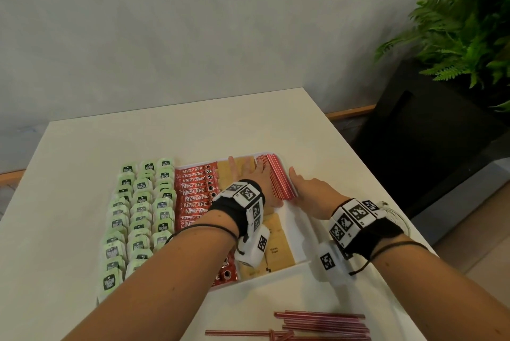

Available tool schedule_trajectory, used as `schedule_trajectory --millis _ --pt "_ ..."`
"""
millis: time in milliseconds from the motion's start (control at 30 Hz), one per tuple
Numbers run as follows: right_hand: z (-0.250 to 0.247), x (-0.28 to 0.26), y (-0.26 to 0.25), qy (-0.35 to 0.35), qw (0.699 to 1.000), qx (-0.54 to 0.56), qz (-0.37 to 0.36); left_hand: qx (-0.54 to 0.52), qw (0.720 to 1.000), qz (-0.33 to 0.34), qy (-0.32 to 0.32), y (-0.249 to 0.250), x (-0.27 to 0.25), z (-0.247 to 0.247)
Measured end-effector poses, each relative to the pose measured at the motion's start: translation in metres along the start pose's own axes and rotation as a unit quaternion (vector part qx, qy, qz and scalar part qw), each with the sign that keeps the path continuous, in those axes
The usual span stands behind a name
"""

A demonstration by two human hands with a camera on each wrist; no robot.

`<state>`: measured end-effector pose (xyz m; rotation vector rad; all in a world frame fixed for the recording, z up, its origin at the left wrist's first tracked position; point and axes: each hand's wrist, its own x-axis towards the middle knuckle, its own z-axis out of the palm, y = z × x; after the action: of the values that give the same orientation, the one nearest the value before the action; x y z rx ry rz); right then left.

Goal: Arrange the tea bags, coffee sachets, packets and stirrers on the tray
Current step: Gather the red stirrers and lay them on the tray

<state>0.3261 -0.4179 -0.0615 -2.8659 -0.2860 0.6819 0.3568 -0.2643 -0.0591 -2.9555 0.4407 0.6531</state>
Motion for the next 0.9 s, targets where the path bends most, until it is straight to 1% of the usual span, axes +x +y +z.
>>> schedule_trajectory --millis 100,167,300,367,467,633,733,800,900 --pt "0.004 0.005 -0.001 0.032 0.999 -0.022 0.012 0.004 1.000 0.001 0.007 0.000 -0.003 0.000" --pt "0.006 0.006 -0.001 0.041 0.999 -0.014 0.015 0.006 1.000 0.005 0.014 0.002 -0.007 -0.003" --pt "0.006 -0.004 0.002 0.017 0.996 0.083 0.035 0.014 0.999 0.028 0.020 0.004 -0.029 -0.014" --pt "0.007 -0.023 0.002 0.013 0.995 0.094 0.036 0.019 0.999 0.039 0.025 0.005 -0.048 -0.019" --pt "0.014 -0.061 -0.003 0.027 0.997 0.079 0.001 0.031 0.998 0.055 0.030 0.006 -0.081 -0.023" --pt "0.039 -0.113 -0.010 0.071 0.994 0.069 -0.052 -0.040 0.990 0.114 0.073 0.011 -0.142 -0.014" --pt "0.055 -0.142 -0.012 0.062 0.992 0.085 -0.063 -0.067 0.985 0.148 0.054 0.012 -0.179 0.010" --pt "0.065 -0.159 -0.009 0.050 0.994 0.075 -0.059 -0.047 0.988 0.143 0.035 0.012 -0.199 0.030" --pt "0.075 -0.178 -0.007 0.047 0.997 0.023 -0.050 0.006 0.997 0.079 0.006 0.017 -0.219 0.057"
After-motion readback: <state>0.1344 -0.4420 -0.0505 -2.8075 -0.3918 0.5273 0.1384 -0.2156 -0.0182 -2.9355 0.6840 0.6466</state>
